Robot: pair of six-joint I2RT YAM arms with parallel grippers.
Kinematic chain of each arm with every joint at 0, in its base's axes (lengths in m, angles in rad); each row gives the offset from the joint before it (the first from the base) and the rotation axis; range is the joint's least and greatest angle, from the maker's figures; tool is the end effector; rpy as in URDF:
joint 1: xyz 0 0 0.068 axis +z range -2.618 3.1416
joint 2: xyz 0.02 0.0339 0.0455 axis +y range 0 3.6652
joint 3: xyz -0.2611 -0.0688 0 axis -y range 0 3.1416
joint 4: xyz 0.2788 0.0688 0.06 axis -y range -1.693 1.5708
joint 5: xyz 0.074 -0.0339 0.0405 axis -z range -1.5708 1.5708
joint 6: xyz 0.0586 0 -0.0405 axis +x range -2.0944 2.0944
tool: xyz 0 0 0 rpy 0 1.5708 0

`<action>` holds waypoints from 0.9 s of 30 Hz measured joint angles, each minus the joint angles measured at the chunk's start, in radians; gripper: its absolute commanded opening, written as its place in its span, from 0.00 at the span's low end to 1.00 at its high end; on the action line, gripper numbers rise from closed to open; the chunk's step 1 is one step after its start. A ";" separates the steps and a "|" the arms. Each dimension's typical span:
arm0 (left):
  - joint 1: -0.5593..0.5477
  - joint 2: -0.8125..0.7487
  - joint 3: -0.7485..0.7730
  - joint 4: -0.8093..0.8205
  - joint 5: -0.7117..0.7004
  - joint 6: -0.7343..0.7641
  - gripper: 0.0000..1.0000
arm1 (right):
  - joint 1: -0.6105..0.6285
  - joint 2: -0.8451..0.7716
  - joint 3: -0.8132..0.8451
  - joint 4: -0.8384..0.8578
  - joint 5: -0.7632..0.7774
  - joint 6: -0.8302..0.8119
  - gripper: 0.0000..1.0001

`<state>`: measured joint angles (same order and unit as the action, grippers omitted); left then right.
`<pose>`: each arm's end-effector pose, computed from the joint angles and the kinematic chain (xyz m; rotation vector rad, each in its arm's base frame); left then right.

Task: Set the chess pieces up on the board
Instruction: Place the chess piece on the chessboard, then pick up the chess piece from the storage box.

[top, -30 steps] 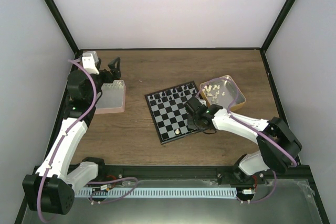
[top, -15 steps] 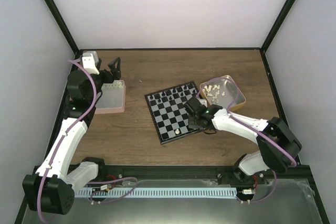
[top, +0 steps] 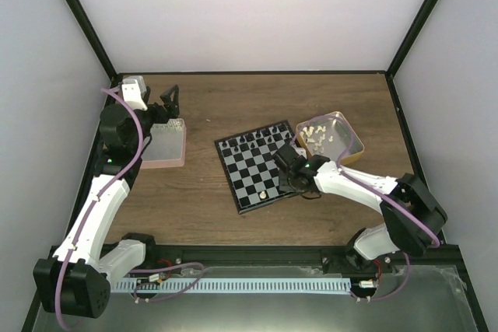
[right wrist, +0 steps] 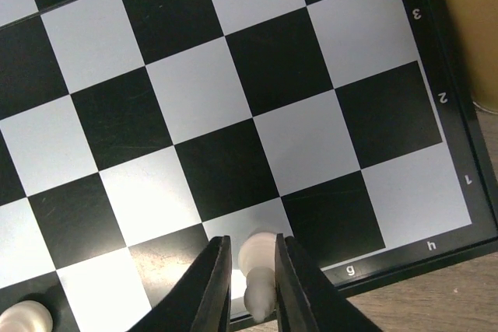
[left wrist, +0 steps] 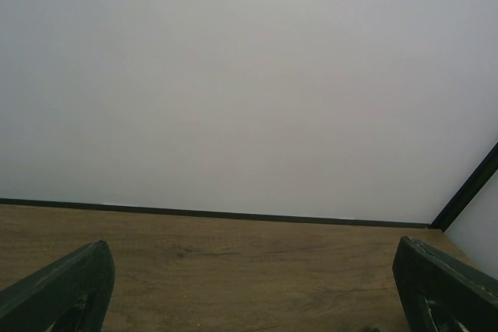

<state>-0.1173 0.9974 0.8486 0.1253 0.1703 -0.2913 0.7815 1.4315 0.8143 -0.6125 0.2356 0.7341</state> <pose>0.2915 -0.0444 0.3477 -0.0062 1.6124 -0.4527 0.2152 0.1943 0.1362 -0.0091 2.7333 0.0886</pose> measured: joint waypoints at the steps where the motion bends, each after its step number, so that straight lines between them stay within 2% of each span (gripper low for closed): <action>1: 0.000 0.000 0.000 0.000 0.000 0.000 1.00 | 0.000 0.000 0.000 0.000 0.000 -0.003 0.22; 12: 0.000 0.000 0.000 0.000 0.000 0.000 1.00 | 0.000 -0.026 0.038 -0.027 0.027 0.003 0.42; 16: 0.000 0.000 0.000 0.000 0.006 0.000 1.00 | -0.029 -0.081 0.090 -0.026 0.064 0.004 0.43; 22: 0.000 0.000 0.000 0.000 0.015 -0.003 1.00 | -0.229 -0.129 0.114 0.063 0.083 -0.035 0.37; 27: 0.000 0.000 0.000 0.000 0.023 -0.014 1.00 | -0.418 -0.044 0.148 0.153 0.051 -0.090 0.31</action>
<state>-0.1173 0.9974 0.8486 0.1249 0.1936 -0.3050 0.3630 1.3872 0.9627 -0.4599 0.2863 0.6441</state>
